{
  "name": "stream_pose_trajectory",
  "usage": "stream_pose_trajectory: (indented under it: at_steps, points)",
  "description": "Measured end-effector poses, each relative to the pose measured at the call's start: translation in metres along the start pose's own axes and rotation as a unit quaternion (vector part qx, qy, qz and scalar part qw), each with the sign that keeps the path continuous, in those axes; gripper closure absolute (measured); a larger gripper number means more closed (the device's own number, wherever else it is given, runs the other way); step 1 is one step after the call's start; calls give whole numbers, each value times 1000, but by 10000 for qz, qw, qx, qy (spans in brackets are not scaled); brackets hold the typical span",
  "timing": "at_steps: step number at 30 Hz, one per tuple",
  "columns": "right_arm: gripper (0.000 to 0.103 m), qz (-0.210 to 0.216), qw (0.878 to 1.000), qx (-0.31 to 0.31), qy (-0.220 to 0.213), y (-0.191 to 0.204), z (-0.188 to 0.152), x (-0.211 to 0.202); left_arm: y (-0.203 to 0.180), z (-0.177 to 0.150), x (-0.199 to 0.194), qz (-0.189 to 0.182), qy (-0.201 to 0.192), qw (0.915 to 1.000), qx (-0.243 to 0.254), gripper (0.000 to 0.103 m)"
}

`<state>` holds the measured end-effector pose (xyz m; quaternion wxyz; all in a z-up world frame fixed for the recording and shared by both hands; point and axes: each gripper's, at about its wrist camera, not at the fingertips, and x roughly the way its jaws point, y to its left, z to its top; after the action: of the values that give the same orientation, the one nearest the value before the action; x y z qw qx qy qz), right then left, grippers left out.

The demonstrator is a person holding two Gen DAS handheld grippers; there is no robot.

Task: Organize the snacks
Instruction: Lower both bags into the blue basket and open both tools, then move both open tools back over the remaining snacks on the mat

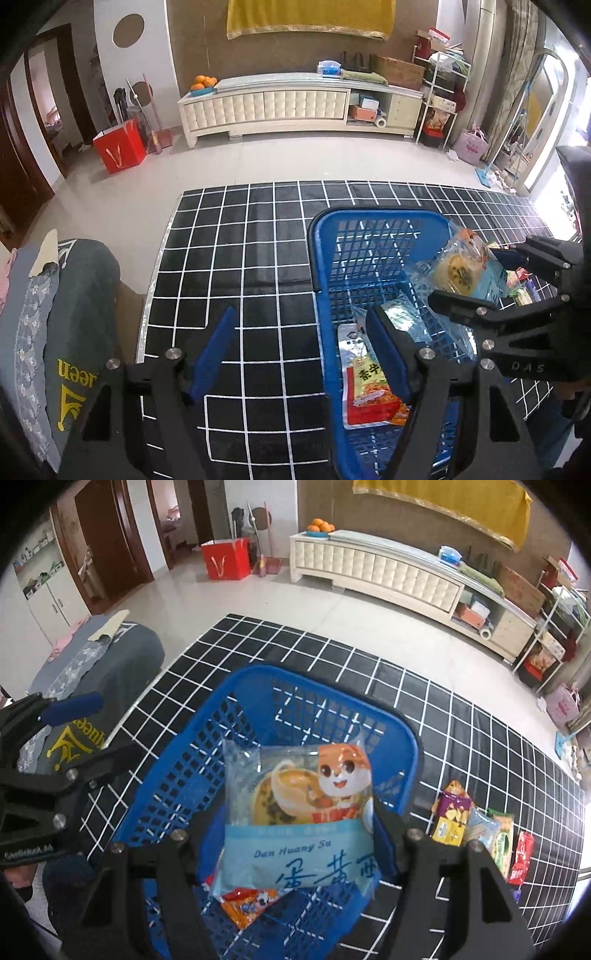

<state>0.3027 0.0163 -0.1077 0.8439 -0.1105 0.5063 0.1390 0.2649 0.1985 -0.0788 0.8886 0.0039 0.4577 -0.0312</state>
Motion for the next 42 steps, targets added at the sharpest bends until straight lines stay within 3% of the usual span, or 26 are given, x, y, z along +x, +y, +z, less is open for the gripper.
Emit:
stream_pose_trajectory:
  at_steps: [4, 8, 12, 27, 42]
  points:
    - [31, -87, 9999, 35, 103, -1, 7, 16, 5, 1, 9, -52, 22, 10000, -69, 32]
    - [20, -336, 9993, 10, 154, 1, 9, 29, 8, 0, 16, -77, 49, 9999, -109, 31]
    - [11, -270, 9996, 122, -1, -3, 8, 23, 11, -3, 18, -96, 67, 9998, -143, 31]
    - [10, -173, 9988, 183, -421, -8, -8, -35, -5, -8, -8, -137, -37, 9999, -87, 32]
    - [10, -314, 9950, 624, -710, -53, -68, -108, -68, -17, -54, -338, -305, 9988, 185, 31]
